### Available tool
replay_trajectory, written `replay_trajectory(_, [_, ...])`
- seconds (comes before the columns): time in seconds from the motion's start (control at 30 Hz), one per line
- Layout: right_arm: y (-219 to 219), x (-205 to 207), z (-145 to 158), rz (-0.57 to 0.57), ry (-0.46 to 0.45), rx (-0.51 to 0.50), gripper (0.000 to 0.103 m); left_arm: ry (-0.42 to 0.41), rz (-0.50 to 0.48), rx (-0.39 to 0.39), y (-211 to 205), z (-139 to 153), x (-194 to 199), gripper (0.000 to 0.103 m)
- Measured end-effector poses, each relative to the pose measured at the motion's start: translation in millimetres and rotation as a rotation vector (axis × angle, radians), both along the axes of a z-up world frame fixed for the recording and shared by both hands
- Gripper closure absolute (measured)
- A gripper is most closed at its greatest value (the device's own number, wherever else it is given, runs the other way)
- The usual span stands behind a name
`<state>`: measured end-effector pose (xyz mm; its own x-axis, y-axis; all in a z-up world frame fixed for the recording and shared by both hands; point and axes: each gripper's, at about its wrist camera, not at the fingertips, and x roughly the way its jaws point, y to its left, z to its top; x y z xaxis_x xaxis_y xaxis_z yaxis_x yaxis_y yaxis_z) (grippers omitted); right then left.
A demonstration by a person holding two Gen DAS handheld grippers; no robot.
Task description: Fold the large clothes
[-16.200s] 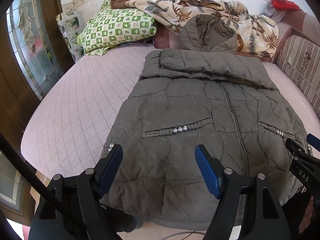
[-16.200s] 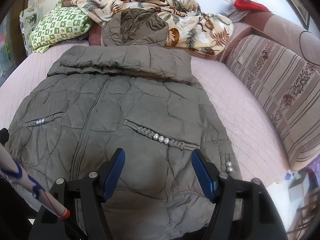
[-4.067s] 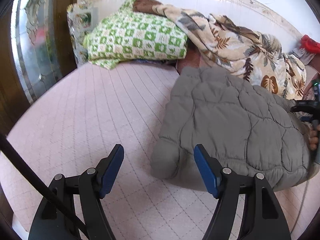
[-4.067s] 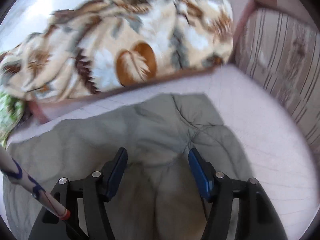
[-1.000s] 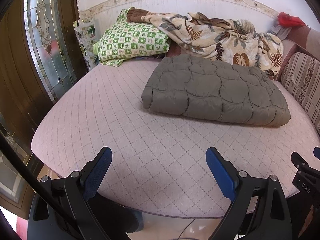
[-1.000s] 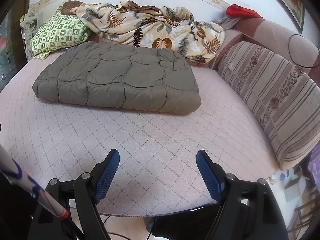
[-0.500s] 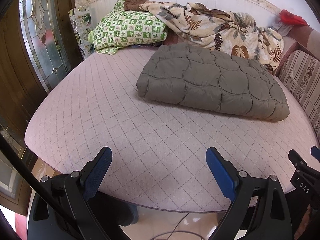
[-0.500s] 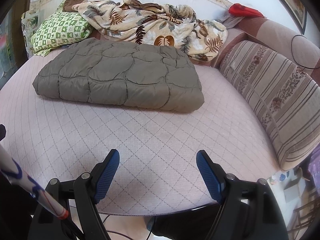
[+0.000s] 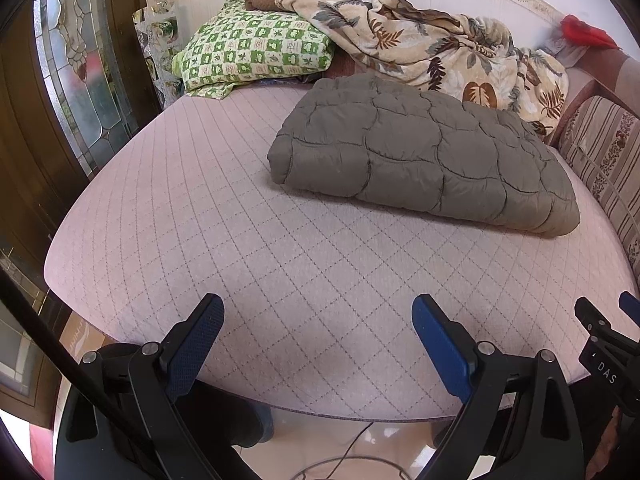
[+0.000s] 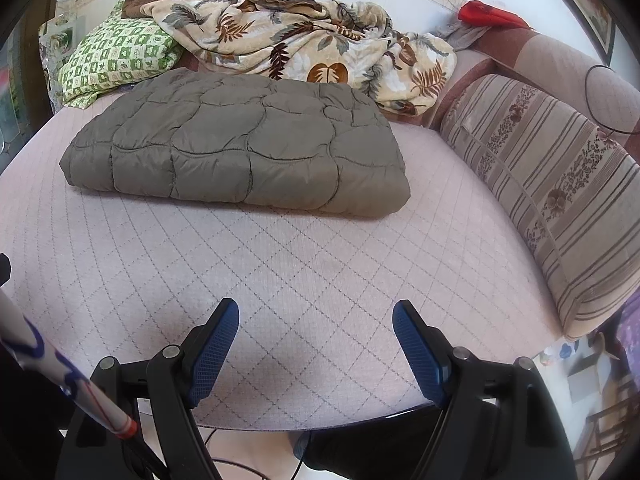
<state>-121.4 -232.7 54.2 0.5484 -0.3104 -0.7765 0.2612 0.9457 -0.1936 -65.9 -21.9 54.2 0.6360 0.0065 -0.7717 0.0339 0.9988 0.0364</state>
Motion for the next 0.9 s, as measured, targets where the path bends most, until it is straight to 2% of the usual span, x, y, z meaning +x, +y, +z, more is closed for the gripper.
replay_trajectory(0.9, [3.2, 9.4, -13.4, -0.003, 0.034, 0.009, 0.02, 0.07, -0.009, -0.023, 3.6, -18.1, 12.0, 0.009])
